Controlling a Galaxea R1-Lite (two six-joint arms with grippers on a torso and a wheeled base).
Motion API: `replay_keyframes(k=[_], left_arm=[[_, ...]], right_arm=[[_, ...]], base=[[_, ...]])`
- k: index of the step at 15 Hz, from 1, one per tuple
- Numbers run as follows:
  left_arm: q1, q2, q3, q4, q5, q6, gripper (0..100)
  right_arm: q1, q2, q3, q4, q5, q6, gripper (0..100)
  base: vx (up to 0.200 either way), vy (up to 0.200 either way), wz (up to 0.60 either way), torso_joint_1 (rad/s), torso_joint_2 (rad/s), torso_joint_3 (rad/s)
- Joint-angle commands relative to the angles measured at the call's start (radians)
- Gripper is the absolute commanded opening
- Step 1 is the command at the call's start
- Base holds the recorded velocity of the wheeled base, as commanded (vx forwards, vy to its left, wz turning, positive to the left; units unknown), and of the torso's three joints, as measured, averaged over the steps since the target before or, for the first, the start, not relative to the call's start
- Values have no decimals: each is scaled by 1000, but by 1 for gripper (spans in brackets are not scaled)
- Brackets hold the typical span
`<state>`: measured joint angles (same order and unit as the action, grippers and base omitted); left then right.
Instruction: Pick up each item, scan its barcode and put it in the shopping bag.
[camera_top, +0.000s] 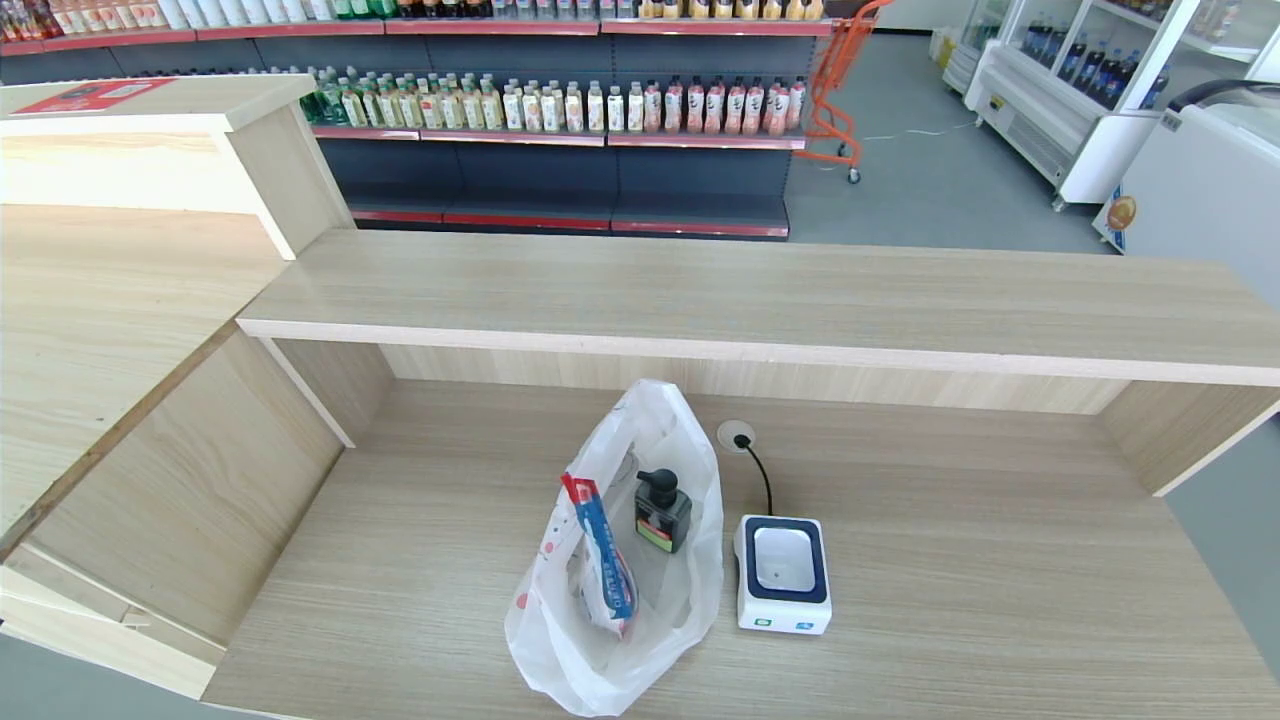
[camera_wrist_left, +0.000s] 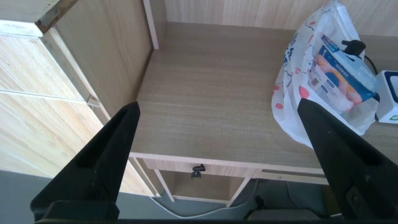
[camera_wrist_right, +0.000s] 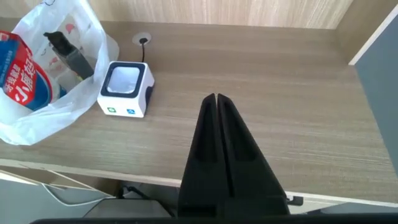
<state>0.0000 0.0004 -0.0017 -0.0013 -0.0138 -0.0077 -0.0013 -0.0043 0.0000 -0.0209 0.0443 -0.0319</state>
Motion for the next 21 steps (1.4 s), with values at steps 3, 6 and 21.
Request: replay_keyframes(k=[3, 6, 21], left_arm=[[0, 0, 0, 0, 0, 0, 100], [0, 0, 0, 0, 0, 0, 100], [0, 0, 0, 0, 0, 5, 100]], right_arm=[[0, 4, 0, -1, 0, -2, 0], [0, 4, 0, -1, 0, 0, 0], [0, 4, 0, -1, 0, -2, 0]], base=[[-133, -133, 0, 0, 0, 5], [0, 0, 0, 0, 0, 0], [53, 0, 0, 1, 1, 2]])
